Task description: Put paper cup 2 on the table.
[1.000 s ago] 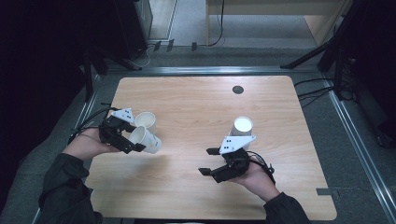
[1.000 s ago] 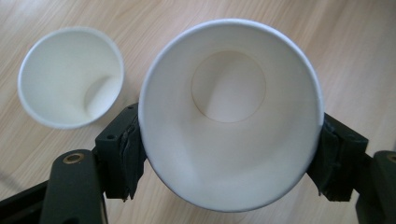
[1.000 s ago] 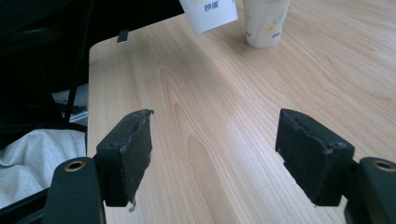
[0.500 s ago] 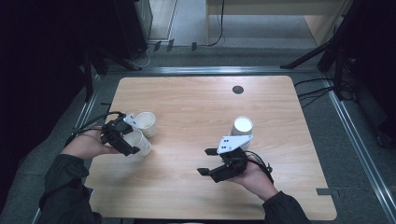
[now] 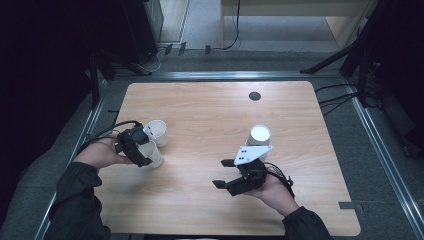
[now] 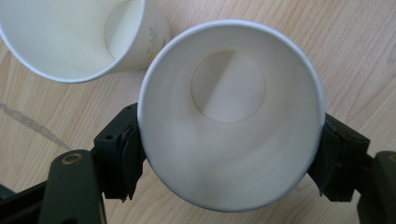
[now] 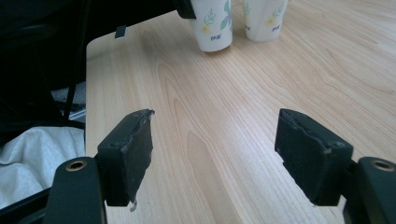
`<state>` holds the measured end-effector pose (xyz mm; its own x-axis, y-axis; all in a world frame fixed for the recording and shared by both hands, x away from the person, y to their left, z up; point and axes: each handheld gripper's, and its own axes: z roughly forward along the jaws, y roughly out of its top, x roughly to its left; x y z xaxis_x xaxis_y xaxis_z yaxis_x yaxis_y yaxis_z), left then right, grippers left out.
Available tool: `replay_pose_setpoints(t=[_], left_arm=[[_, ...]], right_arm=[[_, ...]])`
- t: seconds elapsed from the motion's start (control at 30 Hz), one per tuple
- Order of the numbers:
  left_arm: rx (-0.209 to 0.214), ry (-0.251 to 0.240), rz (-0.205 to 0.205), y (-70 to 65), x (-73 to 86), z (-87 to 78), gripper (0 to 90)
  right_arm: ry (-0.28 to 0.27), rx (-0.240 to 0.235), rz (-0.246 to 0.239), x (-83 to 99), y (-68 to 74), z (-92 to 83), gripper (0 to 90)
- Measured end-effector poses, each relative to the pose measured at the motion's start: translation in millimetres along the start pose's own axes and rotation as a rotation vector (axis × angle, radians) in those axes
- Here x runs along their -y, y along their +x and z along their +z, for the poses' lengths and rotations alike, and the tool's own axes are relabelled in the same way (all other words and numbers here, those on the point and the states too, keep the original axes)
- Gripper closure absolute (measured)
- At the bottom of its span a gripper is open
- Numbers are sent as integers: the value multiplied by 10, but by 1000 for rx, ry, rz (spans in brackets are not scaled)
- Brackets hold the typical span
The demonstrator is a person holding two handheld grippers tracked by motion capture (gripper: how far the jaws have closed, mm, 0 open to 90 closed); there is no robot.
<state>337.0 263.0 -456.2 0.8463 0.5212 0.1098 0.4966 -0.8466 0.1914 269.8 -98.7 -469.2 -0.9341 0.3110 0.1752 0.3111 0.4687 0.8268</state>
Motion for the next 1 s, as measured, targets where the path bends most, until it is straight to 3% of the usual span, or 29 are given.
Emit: replay_pose_setpoints(t=[0.33, 1.0], left_arm=[[10, -18, -12, 40, 8, 59, 226], [29, -35, -76, 39, -21, 90, 196]], right_arm=[[-3, 5, 5, 7, -5, -15, 278], [-4, -1, 2, -6, -8, -15, 280]])
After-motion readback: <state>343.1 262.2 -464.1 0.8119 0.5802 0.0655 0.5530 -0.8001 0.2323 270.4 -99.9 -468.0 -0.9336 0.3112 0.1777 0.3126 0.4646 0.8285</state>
